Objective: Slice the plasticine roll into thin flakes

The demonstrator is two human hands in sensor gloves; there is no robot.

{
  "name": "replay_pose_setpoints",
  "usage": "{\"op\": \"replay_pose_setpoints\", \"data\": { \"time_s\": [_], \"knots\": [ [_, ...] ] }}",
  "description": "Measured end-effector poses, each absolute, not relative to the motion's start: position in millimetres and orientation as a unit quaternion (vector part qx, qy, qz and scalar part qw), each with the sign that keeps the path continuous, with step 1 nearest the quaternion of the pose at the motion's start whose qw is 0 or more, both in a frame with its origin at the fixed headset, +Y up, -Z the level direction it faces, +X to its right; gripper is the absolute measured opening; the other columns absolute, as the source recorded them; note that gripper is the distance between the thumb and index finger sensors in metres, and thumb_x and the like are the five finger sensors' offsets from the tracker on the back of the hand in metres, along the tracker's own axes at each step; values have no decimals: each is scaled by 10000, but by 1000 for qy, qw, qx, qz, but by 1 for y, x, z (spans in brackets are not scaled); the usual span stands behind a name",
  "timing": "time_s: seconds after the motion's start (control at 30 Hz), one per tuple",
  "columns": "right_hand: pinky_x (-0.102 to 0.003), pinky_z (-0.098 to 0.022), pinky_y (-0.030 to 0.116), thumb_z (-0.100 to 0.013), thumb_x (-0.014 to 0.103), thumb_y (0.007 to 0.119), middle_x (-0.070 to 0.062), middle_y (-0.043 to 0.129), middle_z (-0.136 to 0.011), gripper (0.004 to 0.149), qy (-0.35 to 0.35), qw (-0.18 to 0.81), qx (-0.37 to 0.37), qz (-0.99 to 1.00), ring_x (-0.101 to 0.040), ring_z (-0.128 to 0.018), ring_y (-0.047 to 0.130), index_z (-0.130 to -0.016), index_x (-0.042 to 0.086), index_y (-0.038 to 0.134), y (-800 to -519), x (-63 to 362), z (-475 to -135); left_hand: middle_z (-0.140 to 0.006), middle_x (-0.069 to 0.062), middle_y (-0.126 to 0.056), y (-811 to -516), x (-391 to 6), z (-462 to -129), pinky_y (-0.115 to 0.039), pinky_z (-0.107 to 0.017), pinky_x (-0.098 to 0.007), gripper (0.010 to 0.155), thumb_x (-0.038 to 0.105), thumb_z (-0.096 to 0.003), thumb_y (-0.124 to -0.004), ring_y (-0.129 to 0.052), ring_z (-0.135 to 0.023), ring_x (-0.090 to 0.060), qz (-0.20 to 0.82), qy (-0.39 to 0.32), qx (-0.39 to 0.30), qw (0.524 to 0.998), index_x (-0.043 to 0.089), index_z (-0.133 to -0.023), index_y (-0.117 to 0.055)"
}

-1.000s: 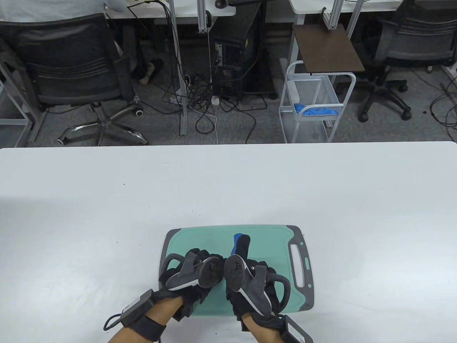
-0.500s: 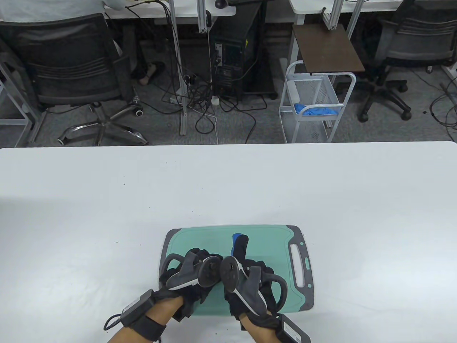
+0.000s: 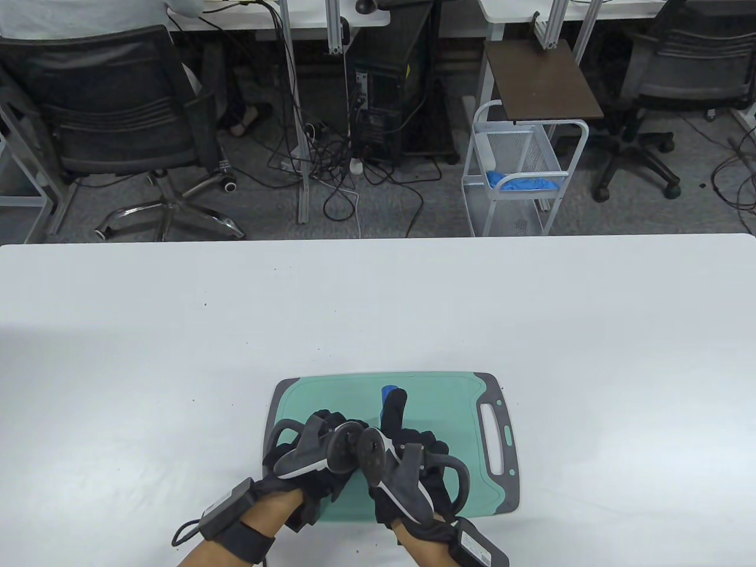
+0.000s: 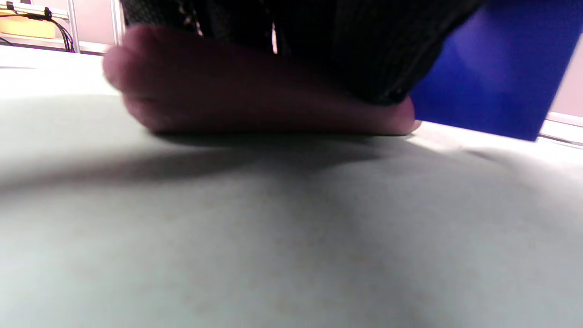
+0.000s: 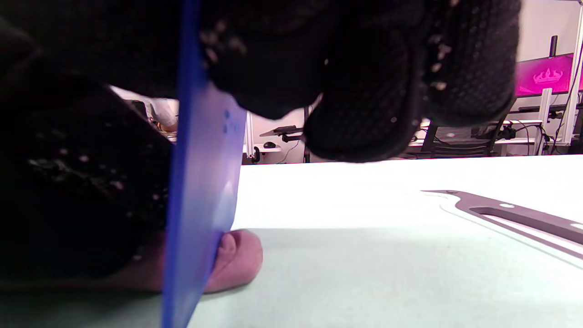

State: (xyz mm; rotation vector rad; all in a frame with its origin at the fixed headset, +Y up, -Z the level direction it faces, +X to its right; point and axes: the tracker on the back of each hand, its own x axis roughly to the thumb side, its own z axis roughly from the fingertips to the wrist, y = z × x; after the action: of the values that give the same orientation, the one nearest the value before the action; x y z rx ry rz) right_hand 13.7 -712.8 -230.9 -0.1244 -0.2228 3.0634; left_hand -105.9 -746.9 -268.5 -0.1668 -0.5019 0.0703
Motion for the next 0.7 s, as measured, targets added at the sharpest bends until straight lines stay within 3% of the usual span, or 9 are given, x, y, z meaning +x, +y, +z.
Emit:
{"op": "replay_pose_setpoints", "data": {
  "time_s": [0.7],
  "knots": [
    [-609,-494,797,-435,390,817,-19,937,-397,817,-50,36,-40,997,-329,-446,996,-1039,164,315,-723,18,-249,-961,175,-902,-749,-112,-272,-695,-750,-519,511,410,-385,-841,-919,-846,-229,50,-250,-91,963,472,-887,-767]
  ]
}}
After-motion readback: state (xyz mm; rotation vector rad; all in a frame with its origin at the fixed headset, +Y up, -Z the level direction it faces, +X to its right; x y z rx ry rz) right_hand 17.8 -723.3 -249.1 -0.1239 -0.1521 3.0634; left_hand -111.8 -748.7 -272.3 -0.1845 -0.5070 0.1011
